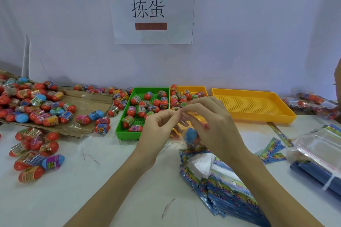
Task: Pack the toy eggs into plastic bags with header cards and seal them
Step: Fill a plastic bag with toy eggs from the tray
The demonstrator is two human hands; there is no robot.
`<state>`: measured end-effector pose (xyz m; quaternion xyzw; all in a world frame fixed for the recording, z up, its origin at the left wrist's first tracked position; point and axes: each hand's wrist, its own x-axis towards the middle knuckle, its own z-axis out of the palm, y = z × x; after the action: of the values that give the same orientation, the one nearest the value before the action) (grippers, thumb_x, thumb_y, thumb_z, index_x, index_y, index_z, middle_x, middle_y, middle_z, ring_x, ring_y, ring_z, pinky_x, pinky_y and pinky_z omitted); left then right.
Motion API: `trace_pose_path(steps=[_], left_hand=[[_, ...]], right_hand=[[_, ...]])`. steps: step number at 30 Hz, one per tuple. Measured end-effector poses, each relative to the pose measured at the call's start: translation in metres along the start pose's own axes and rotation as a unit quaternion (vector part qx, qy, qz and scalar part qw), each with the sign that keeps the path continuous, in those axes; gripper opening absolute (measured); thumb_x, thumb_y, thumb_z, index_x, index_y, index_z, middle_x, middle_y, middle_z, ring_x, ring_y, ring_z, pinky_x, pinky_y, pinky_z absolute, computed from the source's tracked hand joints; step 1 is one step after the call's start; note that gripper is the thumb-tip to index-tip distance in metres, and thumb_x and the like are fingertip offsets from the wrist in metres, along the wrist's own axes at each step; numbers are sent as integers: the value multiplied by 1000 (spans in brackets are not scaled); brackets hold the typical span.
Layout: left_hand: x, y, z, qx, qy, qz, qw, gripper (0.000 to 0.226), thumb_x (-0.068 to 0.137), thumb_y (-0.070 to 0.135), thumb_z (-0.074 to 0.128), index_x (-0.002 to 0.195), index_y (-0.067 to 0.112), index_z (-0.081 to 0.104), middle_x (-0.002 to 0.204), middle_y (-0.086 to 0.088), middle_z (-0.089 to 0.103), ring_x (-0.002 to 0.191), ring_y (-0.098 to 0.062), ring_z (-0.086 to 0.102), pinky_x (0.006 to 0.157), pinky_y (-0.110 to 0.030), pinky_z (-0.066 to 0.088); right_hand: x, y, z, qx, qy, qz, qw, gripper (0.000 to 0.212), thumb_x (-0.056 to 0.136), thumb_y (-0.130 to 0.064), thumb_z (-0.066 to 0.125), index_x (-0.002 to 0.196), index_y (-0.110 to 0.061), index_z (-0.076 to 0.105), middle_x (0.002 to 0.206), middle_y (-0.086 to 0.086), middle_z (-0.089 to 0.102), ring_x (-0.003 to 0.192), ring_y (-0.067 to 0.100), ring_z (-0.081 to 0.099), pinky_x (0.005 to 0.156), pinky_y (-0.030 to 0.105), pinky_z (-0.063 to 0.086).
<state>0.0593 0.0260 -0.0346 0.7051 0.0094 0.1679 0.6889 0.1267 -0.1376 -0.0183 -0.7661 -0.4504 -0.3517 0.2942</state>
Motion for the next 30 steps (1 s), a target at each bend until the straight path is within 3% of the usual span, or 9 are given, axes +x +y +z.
trace_pose_path(steps=[4, 9, 13, 21, 26, 30], left_hand=[[0, -3, 1, 20, 3, 16, 1000, 23, 105, 23, 58, 99, 12, 77, 83, -5, 73, 76, -21, 67, 75, -43, 60], [1, -2, -3, 116, -14, 83, 990, 14, 102, 10, 63, 107, 16, 75, 84, 9, 75, 80, -12, 69, 74, -23, 57], [0, 0, -3, 217, -4, 169, 961, 15, 98, 6, 68, 108, 14, 76, 95, 4, 75, 85, -17, 69, 76, -30, 59], [-1, -1, -3, 223, -4, 177, 959, 17, 97, 6, 70, 107, 16, 78, 92, 5, 75, 82, -17, 68, 73, -30, 58], [-1, -1, -2, 214, -6, 168, 962, 18, 97, 7, 69, 110, 15, 79, 92, 7, 76, 83, -17, 69, 74, -28, 58], [-1, 0, -2, 214, -2, 161, 963, 17, 98, 7, 68, 108, 16, 79, 90, 8, 75, 82, -14, 69, 73, -22, 56]], right_hand=[[0, 5, -4, 14, -13, 8, 1000, 18, 91, -24, 74, 100, -9, 80, 103, 7, 74, 98, 27, 67, 86, 45, 56], [3, 4, -8, 16, -19, 18, 1000, 16, 89, -21, 77, 100, -10, 79, 100, 5, 73, 96, 25, 67, 85, 41, 56], [3, 5, -11, -19, -21, -19, 999, 13, 88, -17, 80, 98, -9, 79, 99, 6, 74, 95, 27, 68, 83, 41, 57], [1, 7, -9, -35, 0, -46, 998, 9, 84, -10, 84, 92, -8, 80, 92, 7, 74, 87, 27, 68, 81, 34, 53], [-1, 5, -3, -2, 6, 0, 1000, 5, 86, -6, 80, 89, -7, 76, 92, 5, 72, 90, 23, 64, 82, 35, 56], [-3, 3, -1, 37, -15, 18, 999, 9, 91, -10, 75, 100, -7, 76, 99, 4, 71, 94, 21, 62, 84, 33, 55]])
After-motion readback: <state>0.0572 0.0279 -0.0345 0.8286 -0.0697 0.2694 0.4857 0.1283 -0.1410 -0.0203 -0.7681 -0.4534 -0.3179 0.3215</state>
